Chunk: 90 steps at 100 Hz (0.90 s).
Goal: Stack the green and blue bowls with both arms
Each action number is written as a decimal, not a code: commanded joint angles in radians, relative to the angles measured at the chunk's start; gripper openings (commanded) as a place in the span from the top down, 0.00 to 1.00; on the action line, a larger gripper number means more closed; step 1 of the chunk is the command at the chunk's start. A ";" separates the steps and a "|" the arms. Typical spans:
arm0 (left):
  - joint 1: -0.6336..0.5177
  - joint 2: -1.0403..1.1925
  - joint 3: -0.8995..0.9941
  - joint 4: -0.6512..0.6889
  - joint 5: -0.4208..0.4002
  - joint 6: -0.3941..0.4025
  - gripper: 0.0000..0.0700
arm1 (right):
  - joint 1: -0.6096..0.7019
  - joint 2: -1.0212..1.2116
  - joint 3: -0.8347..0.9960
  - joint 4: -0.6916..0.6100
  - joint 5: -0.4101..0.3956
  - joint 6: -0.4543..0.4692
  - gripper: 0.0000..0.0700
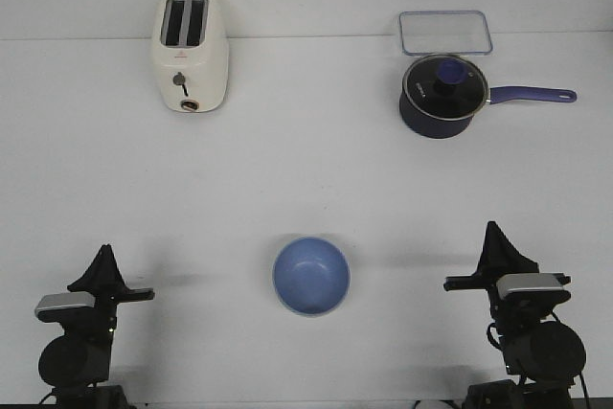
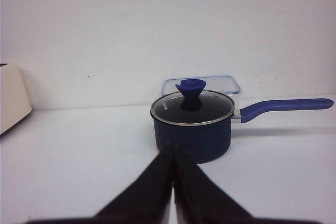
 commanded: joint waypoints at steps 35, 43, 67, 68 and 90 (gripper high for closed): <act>0.000 -0.002 -0.020 0.011 0.004 -0.003 0.98 | 0.003 -0.001 0.008 0.011 -0.001 -0.004 1.00; 0.000 -0.002 -0.020 0.011 0.004 -0.003 0.98 | 0.002 -0.001 0.007 0.011 0.003 -0.025 1.00; 0.000 -0.002 -0.020 0.011 0.004 -0.003 0.98 | -0.035 -0.080 -0.067 -0.003 -0.006 -0.287 1.00; 0.000 -0.002 -0.020 0.011 0.004 -0.003 0.98 | -0.038 -0.087 -0.075 -0.003 -0.006 -0.298 1.00; 0.000 -0.002 -0.020 0.011 0.004 -0.003 0.98 | -0.087 -0.202 -0.238 0.000 0.006 -0.434 1.00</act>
